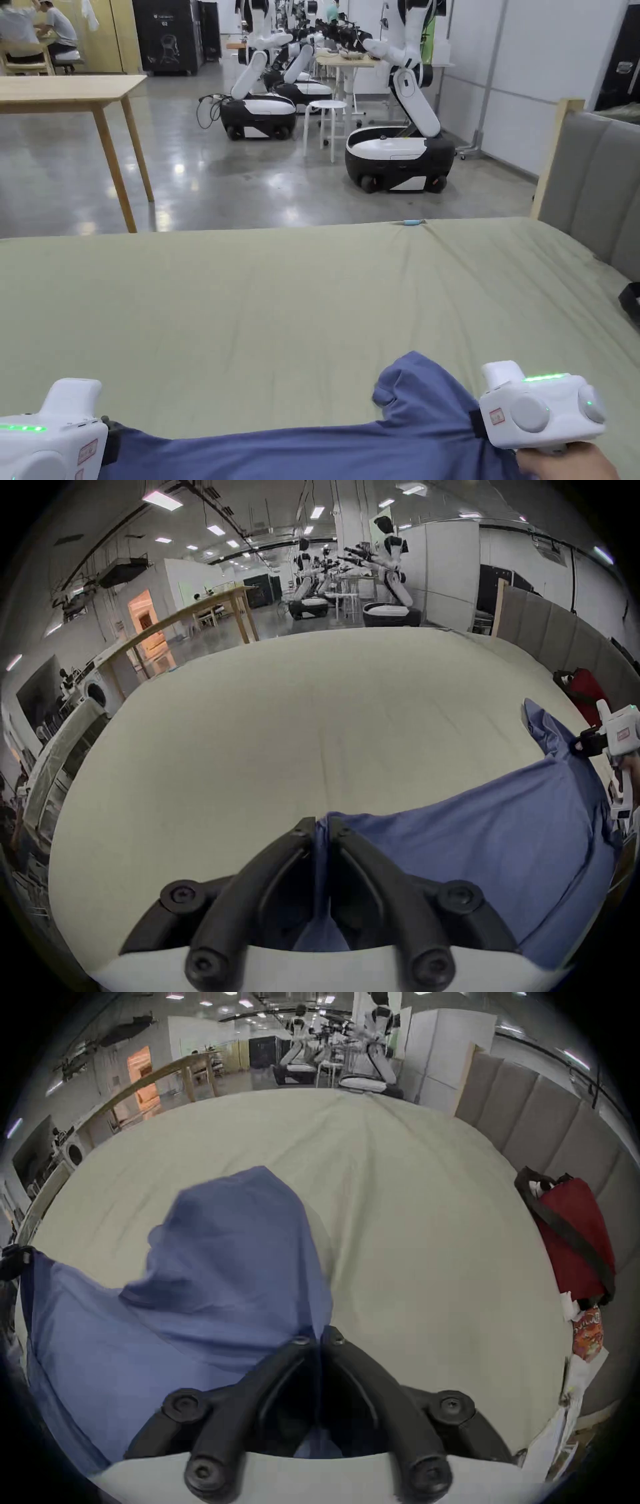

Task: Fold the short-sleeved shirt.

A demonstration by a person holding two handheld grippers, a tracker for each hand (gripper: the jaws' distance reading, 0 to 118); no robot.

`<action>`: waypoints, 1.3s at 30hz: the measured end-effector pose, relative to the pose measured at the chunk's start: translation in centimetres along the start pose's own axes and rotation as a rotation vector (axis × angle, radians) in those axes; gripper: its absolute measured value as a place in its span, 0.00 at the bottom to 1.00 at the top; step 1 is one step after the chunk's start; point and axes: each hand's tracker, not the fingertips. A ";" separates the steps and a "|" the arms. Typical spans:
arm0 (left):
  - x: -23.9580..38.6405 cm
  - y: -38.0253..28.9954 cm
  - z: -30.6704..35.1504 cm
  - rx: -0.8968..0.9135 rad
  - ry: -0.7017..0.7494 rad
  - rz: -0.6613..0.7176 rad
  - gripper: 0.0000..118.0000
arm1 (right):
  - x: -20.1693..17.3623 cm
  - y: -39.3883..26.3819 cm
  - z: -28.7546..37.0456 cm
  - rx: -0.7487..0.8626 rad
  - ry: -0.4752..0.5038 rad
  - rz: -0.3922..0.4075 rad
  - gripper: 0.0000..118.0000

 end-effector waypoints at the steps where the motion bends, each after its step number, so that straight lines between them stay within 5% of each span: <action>1: 0.2 -0.2 0.6 0.007 0.004 -0.001 0.05 | -0.1 0.0 0.5 0.004 0.007 0.009 0.03; 8: -1.4 -2.2 9.8 0.168 -0.001 0.048 0.05 | 0.3 -2.6 11.9 0.239 0.060 0.034 0.03; 14: -2.8 -9.1 19.8 0.238 -0.039 0.073 0.05 | 0.5 -12.4 21.8 0.364 0.070 0.055 0.03; 23: -3.1 -22.7 19.7 -0.006 -0.045 0.114 0.05 | -0.1 -26.2 18.9 0.160 0.049 0.003 0.03; 27: -2.0 -22.1 20.5 0.032 0.028 0.085 0.24 | -0.4 -25.9 20.3 0.186 0.041 -0.012 0.09; 29: -1.1 -20.7 22.6 0.128 0.048 0.044 0.82 | -1.1 -24.6 23.2 0.312 0.010 -0.001 0.51; 30: -0.3 -19.9 23.6 0.197 0.037 0.038 0.98 | -1.7 -23.8 24.5 0.366 0.028 -0.003 0.83; 32: 1.6 -17.8 24.6 0.272 0.032 0.011 0.98 | -3.4 -22.0 27.1 0.480 0.065 -0.019 0.95; 36: 5.9 -14.7 25.8 0.482 0.059 -0.030 0.98 | -7.7 -19.1 29.4 0.654 0.127 -0.001 0.95; 39: 7.3 -13.3 24.9 0.528 0.034 -0.002 0.96 | -10.3 -18.5 29.6 0.731 0.080 0.007 0.93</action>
